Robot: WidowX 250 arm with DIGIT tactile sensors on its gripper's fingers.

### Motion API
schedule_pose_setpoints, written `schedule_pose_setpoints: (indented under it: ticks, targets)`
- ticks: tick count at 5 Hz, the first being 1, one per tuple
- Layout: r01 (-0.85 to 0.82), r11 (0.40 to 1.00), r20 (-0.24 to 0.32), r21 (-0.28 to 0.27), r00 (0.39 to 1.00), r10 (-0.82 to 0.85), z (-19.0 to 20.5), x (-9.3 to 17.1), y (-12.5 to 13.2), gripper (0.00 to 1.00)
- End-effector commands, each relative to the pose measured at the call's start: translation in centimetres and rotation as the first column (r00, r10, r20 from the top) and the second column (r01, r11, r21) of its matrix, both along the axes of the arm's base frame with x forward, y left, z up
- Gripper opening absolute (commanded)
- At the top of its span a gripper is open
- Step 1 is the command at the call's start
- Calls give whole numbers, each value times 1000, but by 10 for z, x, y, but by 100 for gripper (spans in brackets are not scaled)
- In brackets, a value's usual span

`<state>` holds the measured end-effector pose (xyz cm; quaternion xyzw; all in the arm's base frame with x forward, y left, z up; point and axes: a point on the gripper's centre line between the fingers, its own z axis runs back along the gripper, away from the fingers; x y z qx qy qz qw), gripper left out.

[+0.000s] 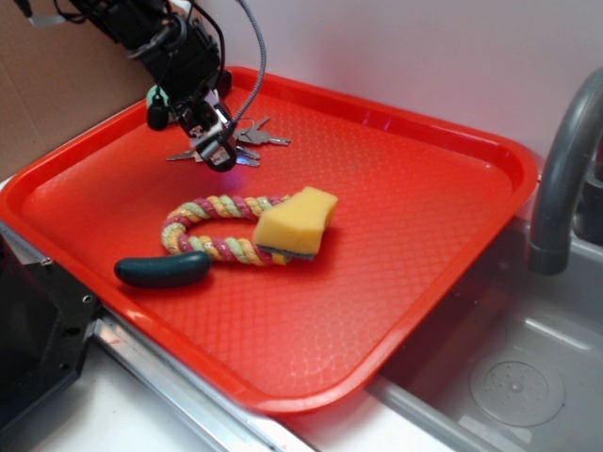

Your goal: Grab the silver keys.

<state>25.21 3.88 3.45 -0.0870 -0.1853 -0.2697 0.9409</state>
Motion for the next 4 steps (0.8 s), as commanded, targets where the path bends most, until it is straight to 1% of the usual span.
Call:
schedule_pose_setpoints:
  ticks: [1,2,3,4]
  targets:
    - [-21,1000,48,21,999,20,12,6,0,0]
    - [-17,1000,51,24,999,15,12,6,0,0]
    - [-25,999,34,49,999,23,19,5,-3,0]
    - [-75,988,23,135,997,73,69,7,-16,0]
